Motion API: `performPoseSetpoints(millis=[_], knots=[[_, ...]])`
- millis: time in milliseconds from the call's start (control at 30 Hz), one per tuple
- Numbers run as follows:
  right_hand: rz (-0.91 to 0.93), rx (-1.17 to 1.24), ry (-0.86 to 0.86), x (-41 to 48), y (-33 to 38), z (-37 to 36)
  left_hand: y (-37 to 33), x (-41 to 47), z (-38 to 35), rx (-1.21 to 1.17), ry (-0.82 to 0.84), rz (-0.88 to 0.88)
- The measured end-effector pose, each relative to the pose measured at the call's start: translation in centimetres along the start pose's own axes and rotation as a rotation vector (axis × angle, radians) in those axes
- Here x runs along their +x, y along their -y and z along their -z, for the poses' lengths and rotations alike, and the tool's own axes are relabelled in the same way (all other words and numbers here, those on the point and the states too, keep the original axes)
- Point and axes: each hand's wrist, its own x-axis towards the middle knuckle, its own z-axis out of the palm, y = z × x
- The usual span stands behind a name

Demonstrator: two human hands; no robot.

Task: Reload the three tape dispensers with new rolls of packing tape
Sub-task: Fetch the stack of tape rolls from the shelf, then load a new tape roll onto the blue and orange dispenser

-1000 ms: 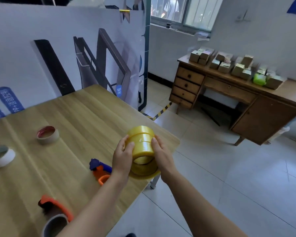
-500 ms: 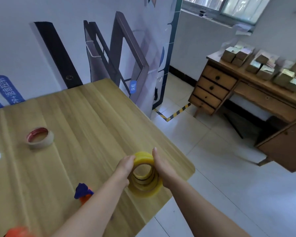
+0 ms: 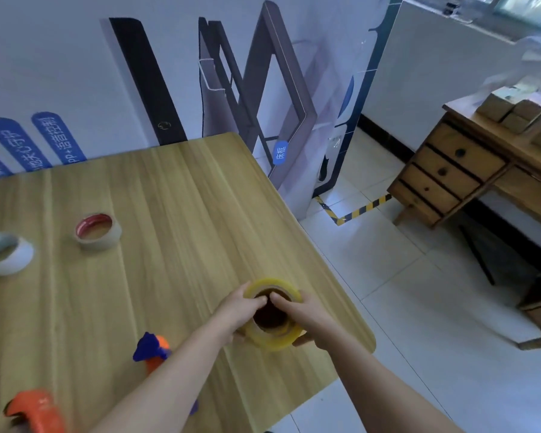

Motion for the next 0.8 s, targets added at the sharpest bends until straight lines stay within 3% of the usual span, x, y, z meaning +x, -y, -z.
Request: performPoseSetpoints(millis=[233,300,400,467,567,800], knots=[[0.219,-0.377,-0.178,0.1,0.0,-0.1,0.4,-0.7,-0.5,0.554,-0.378,-0.247],[0.327,-0.501,-0.311,-0.7,0.0,-0.2,0.4,-1.7,-0.4,0.579,-0.463,-0.313],[0.543,-0.384,-0.421,-3.1,1.5,-0.3,-0.1,-4.0,0.1,0.418,-0.587,-0.537],[0.639,-0.205,-0.344,-5.0,3.3,0.0,-0.8,-5.9,0.7,0.325,-0.691,-0.697],[0.719,0.035,-0.056,-8.3,6.0,0.4,-1.9,-9.0,1.9,0.197,-0.836,-0.831],[0.799,0.2,0.35,-12.5,8.8,-0.6,-2.5,-14.6,4.5,-0.017,-1.017,-0.905]])
